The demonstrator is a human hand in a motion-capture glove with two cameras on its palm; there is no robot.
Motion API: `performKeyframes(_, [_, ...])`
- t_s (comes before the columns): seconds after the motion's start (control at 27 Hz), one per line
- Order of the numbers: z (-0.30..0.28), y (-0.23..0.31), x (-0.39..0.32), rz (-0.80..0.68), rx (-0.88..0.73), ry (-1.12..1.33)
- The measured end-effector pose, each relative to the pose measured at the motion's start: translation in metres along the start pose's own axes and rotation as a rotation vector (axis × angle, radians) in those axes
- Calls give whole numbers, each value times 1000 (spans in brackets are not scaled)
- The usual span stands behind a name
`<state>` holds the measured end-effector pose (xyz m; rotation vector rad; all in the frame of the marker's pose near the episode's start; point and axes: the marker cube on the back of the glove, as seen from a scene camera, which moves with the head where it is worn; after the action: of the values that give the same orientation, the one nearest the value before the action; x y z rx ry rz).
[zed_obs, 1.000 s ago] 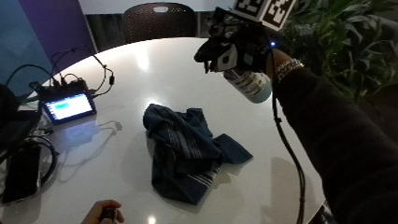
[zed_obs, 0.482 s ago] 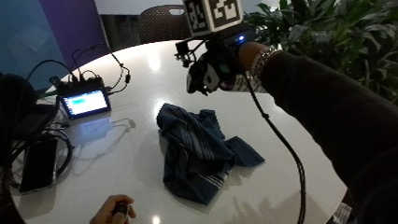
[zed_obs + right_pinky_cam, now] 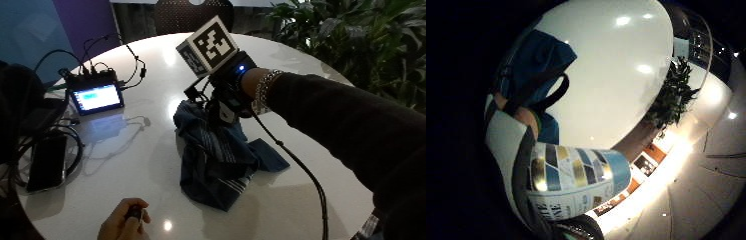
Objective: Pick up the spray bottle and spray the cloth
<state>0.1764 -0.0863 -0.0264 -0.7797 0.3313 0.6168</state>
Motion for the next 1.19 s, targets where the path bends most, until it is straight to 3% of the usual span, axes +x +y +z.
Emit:
performKeyframes(0.19, [2,-2,-2,-17,0,-29])
performKeyframes(0.48, [-46,11,1,-98,188,-239])
performKeyframes(0.89, [-133,44,-50,-518,535,-992])
performKeyframes(1.19, [-85,-15,-114,-576,753,-1417])
